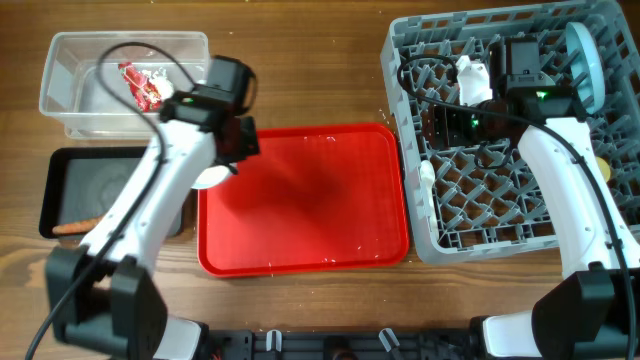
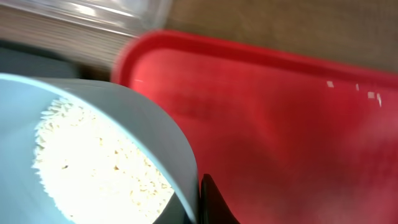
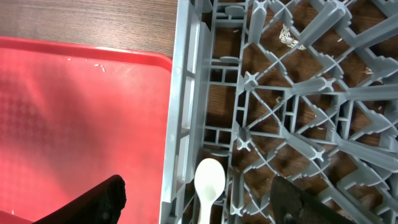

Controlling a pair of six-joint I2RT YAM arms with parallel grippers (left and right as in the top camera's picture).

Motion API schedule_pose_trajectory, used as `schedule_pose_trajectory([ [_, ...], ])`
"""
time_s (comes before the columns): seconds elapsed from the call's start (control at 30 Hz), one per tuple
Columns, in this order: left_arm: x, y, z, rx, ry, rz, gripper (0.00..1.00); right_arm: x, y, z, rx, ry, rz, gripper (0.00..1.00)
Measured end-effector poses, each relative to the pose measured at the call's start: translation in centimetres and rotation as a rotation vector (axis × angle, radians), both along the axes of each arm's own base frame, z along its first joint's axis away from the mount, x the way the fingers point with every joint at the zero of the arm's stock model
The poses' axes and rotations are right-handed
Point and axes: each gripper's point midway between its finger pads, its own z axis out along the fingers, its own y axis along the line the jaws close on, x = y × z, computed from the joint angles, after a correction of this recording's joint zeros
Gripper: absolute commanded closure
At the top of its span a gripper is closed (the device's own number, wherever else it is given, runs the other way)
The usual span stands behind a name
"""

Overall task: Sort waste into correct bins and load items into the dishwasher rack
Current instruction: 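Tip the rice from the blue bowl onto the black tray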

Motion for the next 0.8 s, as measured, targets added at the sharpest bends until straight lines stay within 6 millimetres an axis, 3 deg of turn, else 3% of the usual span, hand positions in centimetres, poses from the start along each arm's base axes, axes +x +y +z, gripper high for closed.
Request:
schedule_pose_trajectory([
  [0.07, 0.1, 2.1, 0.9, -0.024, -0.016, 0.059, 0.96, 0.0, 0.0, 0.0, 0.0, 0.0, 0.0, 0.24],
  [0.27, 0.5, 6.4, 1.1, -0.216, -0.006, 0.133, 0.96, 0.0, 0.0, 0.0, 0.0, 0.002, 0.0, 0.24],
  [0.3, 0.5, 8.2, 1.4, -0.301, -0.023, 0.146, 0.96, -0.2, 0.0, -0.1, 0.0, 0.008, 0.0, 0.24],
  [0.37, 0.5, 8.6, 1.9, -0.381, -0.042, 0.136, 0.96, -0.3, 0.0, -0.1, -0.001, 0.015, 0.0, 0.24],
  [0.5, 0.5, 12.3, 2.6, -0.542, -0.119, 0.181, 0.96, -0.4, 0.0, -0.2, -0.001, 0.019, 0.0, 0.24],
  [0.73, -0.2, 13.6, -1.4, -0.885, -0.104, 0.222, 0.96, -0.5, 0.0, -0.2, -0.002, 0.02, 0.0, 0.24],
  [0.8, -0.1, 13.5, -1.7, -0.965, -0.115, 0.217, 0.96, -0.5, -0.1, -0.2, -0.005, 0.024, -0.001, 0.24],
])
